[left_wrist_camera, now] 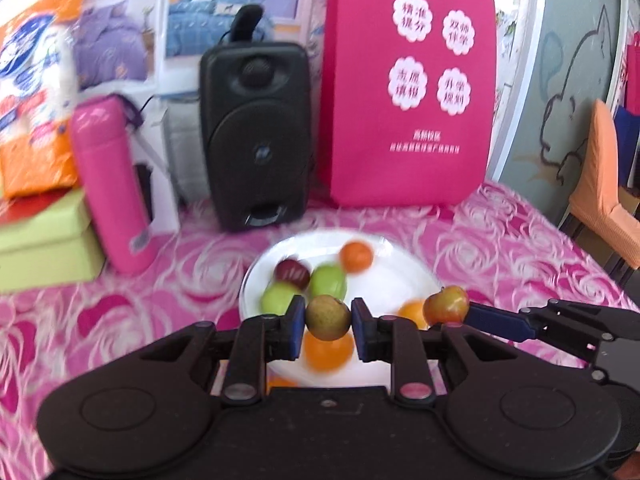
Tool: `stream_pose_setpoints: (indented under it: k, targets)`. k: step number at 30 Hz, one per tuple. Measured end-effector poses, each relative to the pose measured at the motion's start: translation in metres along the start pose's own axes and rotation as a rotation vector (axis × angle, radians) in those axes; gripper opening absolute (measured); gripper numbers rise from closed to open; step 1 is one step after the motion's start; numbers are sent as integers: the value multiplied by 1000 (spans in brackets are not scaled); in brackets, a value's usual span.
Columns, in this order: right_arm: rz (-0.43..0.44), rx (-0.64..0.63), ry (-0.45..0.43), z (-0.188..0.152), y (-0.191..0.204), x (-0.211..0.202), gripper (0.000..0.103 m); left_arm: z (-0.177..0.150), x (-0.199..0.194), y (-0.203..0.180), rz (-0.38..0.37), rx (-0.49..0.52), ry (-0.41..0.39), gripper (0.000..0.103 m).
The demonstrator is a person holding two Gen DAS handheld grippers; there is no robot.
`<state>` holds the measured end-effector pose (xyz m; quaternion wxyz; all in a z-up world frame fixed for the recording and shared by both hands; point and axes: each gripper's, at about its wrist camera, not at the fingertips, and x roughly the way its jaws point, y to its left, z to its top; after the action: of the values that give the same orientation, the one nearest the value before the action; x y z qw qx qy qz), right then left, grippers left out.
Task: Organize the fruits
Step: 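Close the left tool on the small yellow fruit while the right grasps the red fruit, then carry the small yellow fruit and red fruit over the white plate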
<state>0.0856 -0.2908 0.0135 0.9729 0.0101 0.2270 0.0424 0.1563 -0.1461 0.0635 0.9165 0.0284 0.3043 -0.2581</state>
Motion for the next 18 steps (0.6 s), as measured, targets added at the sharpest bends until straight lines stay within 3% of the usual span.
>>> stream_pose_setpoints:
  k: [6,14,18]
  targets:
    - [-30,-3,-3,13,-23,27,49,26,39,-8,-24,5,23,103]
    - [-36,-22,65,4,-43,69,49,17,94,-20,-62,33,116,103]
    - [-36,-17,85,-1,-51,82,49,17,107,-22,-71,38,125,103]
